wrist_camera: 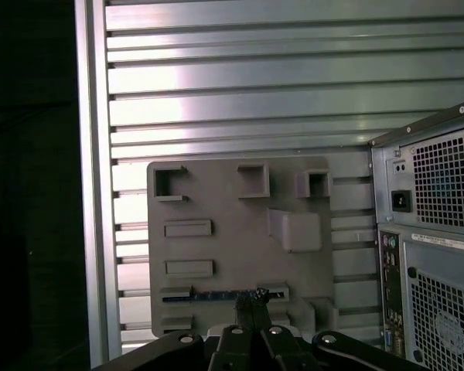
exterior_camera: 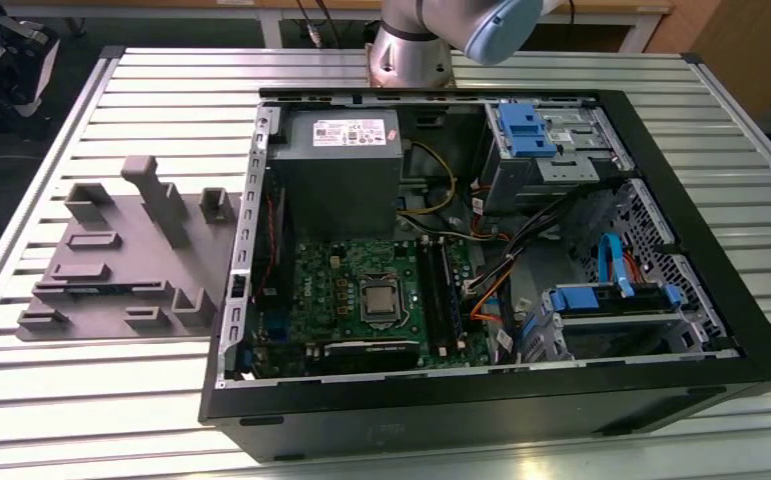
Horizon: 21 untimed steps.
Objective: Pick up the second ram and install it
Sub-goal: 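Pick up the second ram and move it above second insertion slot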
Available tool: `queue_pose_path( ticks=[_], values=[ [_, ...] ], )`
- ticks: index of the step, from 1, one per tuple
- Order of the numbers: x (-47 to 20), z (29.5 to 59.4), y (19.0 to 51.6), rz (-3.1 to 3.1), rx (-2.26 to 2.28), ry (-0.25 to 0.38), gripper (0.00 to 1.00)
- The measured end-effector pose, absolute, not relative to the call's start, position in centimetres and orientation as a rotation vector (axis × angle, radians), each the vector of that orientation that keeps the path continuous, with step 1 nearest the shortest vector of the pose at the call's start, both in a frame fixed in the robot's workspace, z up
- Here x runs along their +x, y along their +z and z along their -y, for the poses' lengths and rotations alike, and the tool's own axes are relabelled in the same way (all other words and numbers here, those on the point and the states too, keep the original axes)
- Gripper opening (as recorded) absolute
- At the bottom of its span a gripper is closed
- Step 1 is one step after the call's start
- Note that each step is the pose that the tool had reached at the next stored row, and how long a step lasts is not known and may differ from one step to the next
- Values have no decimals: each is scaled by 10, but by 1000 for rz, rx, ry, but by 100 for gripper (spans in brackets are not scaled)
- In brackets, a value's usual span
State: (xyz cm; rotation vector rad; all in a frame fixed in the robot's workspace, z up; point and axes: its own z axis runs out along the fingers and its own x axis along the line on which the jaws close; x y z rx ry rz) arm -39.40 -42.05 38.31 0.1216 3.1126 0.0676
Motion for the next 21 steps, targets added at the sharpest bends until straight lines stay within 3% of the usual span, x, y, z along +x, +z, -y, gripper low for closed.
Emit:
queue_pose_path(
  ticks=[21],
  values=[
    [-395, 421, 382, -3113, -238, 33, 11]
  ],
)
